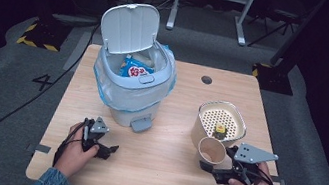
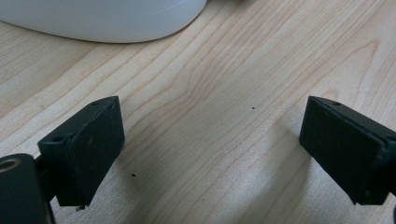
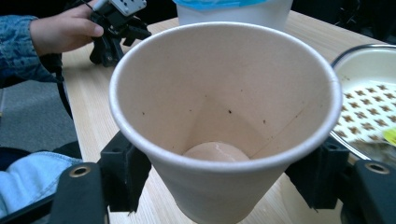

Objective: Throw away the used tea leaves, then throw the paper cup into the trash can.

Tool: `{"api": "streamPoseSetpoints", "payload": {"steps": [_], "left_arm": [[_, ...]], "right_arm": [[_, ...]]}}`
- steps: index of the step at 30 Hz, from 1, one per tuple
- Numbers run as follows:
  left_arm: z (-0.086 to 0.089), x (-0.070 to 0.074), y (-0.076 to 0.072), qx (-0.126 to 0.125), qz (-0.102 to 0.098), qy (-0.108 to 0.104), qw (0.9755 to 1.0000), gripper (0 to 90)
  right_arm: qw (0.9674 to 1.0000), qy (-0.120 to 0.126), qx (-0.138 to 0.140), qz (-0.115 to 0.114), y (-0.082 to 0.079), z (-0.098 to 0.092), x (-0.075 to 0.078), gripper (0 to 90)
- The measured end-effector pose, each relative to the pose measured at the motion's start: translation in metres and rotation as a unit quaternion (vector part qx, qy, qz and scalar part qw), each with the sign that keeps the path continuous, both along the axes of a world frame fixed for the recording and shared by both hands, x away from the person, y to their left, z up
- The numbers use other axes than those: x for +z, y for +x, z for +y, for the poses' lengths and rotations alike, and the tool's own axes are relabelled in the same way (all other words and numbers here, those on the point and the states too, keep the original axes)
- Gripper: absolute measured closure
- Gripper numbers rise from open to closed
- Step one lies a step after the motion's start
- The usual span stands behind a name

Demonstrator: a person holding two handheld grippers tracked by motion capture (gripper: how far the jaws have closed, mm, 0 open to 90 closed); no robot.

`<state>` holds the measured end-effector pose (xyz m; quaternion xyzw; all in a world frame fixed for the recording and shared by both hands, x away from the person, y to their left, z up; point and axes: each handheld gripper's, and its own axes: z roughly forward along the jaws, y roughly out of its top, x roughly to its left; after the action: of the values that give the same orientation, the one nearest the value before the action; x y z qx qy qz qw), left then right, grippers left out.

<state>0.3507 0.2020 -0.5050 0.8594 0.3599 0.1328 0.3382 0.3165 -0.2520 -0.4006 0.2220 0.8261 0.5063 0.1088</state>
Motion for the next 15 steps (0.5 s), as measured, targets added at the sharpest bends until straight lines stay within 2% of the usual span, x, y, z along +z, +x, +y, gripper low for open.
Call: {"api": "streamPoseSetpoints", "payload": {"steps": [7, 15], "left_arm": [[0.0, 0.0, 0.0, 0.001, 0.003, -0.003, 1.0, 6.9], [0.0, 0.0, 0.0, 0.003, 0.001, -0.001, 1.0, 7.1]], "right_arm": [[0.9999, 0.003, 0.01, 0.006, 0.007, 0.019, 0.001, 30.0], [0.9998, 0.005, 0.015, 0.008, 0.018, 0.04, 0.013, 29.9]]}}
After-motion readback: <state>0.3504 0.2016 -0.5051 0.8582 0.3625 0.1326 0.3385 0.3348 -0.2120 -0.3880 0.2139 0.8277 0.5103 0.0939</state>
